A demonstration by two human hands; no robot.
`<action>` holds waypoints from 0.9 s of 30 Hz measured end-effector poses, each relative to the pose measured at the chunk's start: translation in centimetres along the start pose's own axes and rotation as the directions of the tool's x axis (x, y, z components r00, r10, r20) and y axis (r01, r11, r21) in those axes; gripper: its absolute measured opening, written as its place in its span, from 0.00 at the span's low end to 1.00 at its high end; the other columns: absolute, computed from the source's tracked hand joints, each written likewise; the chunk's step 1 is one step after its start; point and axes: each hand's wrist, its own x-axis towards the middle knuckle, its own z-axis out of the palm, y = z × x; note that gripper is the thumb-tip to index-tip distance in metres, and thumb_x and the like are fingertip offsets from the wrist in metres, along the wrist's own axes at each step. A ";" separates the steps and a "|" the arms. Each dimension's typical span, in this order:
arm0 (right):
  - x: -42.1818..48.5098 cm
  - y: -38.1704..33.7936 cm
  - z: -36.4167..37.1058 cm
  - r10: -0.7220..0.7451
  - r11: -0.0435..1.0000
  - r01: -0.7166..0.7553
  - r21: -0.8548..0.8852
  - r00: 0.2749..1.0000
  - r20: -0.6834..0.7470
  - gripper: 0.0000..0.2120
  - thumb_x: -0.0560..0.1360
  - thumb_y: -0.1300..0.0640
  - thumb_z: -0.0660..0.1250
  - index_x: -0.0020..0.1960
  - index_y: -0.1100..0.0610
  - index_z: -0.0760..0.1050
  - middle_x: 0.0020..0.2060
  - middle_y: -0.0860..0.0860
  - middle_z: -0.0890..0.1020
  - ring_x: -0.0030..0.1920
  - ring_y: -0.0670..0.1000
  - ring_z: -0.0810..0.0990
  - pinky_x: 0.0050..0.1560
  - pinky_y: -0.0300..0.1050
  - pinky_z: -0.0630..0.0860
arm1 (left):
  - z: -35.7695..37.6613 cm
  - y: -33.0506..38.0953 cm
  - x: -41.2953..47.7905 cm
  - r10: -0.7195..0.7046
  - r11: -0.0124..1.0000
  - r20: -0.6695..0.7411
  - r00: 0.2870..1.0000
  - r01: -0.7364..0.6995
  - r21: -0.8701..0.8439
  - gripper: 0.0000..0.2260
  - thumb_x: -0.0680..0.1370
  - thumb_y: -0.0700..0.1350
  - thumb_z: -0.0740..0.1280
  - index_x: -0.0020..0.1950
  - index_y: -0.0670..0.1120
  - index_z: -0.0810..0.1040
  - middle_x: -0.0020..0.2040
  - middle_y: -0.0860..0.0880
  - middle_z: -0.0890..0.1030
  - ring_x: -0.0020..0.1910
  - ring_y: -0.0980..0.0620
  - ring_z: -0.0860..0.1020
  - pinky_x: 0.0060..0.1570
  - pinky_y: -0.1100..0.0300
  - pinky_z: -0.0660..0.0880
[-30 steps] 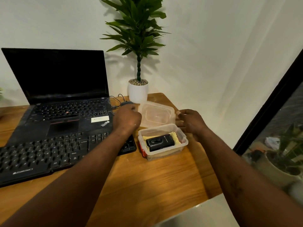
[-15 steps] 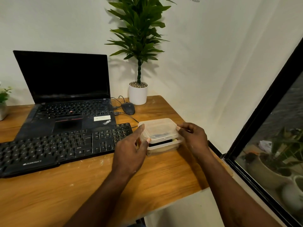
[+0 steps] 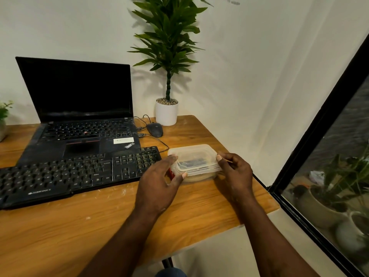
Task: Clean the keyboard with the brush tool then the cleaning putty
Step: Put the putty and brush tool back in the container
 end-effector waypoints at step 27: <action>0.6 0.7 0.5 0.001 0.995 -0.004 -0.097 1.000 -0.030 0.08 0.79 0.55 0.72 0.57 0.50 0.86 0.49 0.42 0.87 0.52 0.44 0.85 0.55 0.51 0.84 | 0.4 -0.1 0.5 -0.002 0.999 0.056 0.998 -0.001 0.051 0.30 0.78 0.62 0.70 0.76 0.48 0.74 0.76 0.52 0.73 0.75 0.56 0.69 0.76 0.56 0.65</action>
